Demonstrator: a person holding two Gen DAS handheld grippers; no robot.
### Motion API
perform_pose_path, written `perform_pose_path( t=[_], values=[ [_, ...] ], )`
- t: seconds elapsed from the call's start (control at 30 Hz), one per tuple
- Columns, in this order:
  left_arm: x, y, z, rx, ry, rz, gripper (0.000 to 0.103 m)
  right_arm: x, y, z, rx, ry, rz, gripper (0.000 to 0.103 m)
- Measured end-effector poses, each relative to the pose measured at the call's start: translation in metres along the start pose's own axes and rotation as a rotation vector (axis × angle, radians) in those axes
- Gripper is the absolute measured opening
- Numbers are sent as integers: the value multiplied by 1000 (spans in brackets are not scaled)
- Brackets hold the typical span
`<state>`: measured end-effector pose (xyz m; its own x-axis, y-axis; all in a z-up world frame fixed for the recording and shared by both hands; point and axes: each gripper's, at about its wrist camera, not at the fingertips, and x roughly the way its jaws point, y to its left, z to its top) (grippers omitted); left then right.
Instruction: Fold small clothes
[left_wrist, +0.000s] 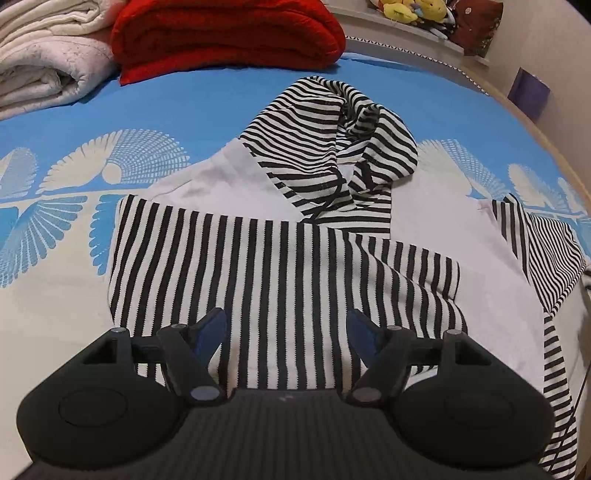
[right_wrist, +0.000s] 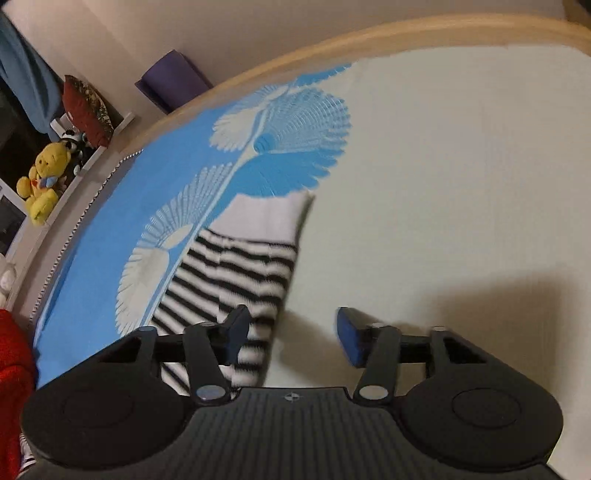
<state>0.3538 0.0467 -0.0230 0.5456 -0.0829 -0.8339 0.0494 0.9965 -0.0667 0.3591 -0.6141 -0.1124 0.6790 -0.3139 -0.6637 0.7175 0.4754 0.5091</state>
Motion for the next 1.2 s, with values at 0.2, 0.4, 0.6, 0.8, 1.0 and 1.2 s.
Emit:
perform_pose_path(
  t=[0.2, 0.4, 0.6, 0.8, 1.0, 1.2],
  values=[
    [-3, 9, 1, -21, 2, -14, 77, -16, 36, 6, -84, -69, 16, 0],
    [-14, 26, 6, -84, -11, -35, 77, -62, 73, -1, -183, -89, 141, 0],
    [-21, 39, 6, -113, -20, -41, 77, -84, 71, -2, -218, -76, 176, 0],
    [-15, 36, 4, -94, -8, -33, 77, -57, 30, 5, -115, -12, 37, 23],
    [-3, 26, 1, -53, 12, -17, 77, -6, 3, 15, -17, 31, 25, 45],
    [9, 27, -1, -48, 41, -4, 77, 20, 18, 15, -36, -4, 46, 41]
  ],
)
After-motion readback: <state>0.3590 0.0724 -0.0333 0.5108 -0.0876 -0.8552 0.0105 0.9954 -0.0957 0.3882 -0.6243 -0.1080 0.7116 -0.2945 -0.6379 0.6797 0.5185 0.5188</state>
